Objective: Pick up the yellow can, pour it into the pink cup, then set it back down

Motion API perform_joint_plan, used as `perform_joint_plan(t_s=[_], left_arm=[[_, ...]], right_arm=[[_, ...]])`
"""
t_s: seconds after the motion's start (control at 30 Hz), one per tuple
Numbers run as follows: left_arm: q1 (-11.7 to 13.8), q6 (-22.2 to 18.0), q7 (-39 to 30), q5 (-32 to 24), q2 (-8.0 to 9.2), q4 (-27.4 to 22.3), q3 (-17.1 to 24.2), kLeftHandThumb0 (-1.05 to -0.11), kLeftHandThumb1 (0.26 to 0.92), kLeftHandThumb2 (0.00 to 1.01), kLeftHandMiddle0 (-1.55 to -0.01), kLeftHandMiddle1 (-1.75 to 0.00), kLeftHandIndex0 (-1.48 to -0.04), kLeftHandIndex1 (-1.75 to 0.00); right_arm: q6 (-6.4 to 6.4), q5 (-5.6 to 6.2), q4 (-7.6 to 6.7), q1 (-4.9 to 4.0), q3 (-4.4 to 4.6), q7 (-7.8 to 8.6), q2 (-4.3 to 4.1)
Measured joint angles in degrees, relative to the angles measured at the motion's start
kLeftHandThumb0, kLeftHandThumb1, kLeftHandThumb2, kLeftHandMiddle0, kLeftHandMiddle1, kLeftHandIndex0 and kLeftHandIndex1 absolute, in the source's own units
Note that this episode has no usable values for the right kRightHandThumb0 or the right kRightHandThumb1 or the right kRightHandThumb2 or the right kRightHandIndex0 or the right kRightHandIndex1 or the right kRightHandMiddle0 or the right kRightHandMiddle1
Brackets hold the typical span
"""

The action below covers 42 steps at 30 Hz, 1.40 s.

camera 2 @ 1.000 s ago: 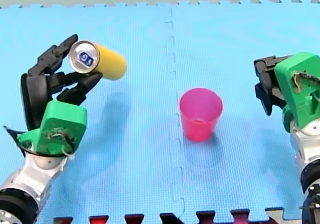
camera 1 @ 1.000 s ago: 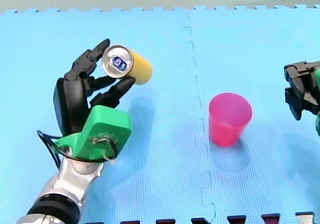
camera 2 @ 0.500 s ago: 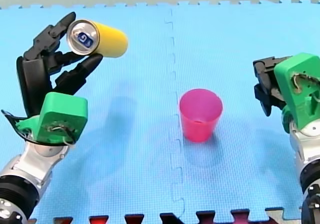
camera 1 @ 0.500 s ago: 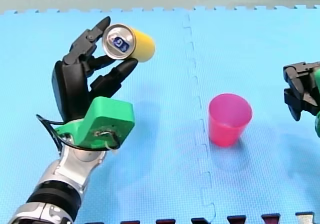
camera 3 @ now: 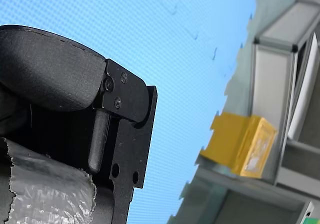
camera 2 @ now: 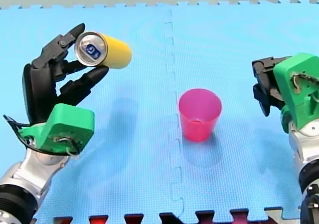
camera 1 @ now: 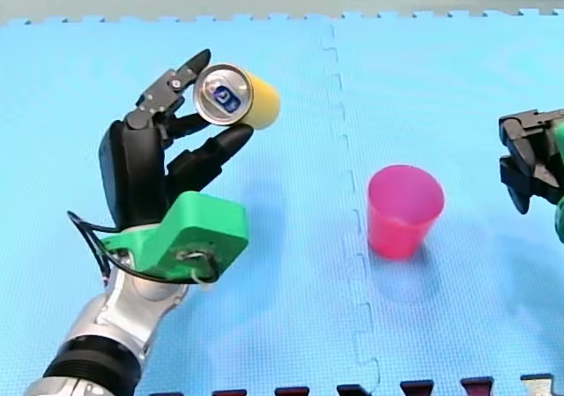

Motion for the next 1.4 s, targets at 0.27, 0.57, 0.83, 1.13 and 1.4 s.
perform_joint_plan(t_s=[0.27, 0.57, 0.83, 1.13, 1.4], left_arm=[[1.98, 7.23, -8.68, -1.96, 1.97, -8.9, 1.05, -0.414, 0.853, 0.0, -1.29, -0.01, -1.15, 0.0], [4.14, 17.43, -16.22, -2.6, 2.89, -19.1, 1.72, -0.426, 0.851, 0.0, -1.34, -0.03, -1.17, -0.01], [6.15, 27.22, -21.5, -2.74, 3.42, -28.42, 2.67, -0.432, 0.848, 0.0, -1.34, -0.02, -1.18, 0.0], [7.8, 33.67, -24.94, -2.66, 4.15, -34.51, 2.99, -0.454, 0.851, 0.0, -1.37, -0.03, -1.19, -0.01], [9.33, 38.61, -27.54, -2.92, 3.6, -38.72, 2.77, -0.469, 0.826, 0.0, -1.39, -0.02, -1.21, -0.01]], right_arm=[[0.07, -0.09, 0.01, 0.03, 0.14, 0.11, 0.05], [0.17, -0.26, 0.02, 0.03, 0.49, 0.1, 0.28], [0.61, -0.7, 0.02, 0.03, 0.92, -0.03, 0.34], [0.76, -0.79, -0.07, 0.06, 1.24, -0.3, 0.13], [0.76, -1.13, -0.1, 0.1, 1.64, -0.63, -0.03]])
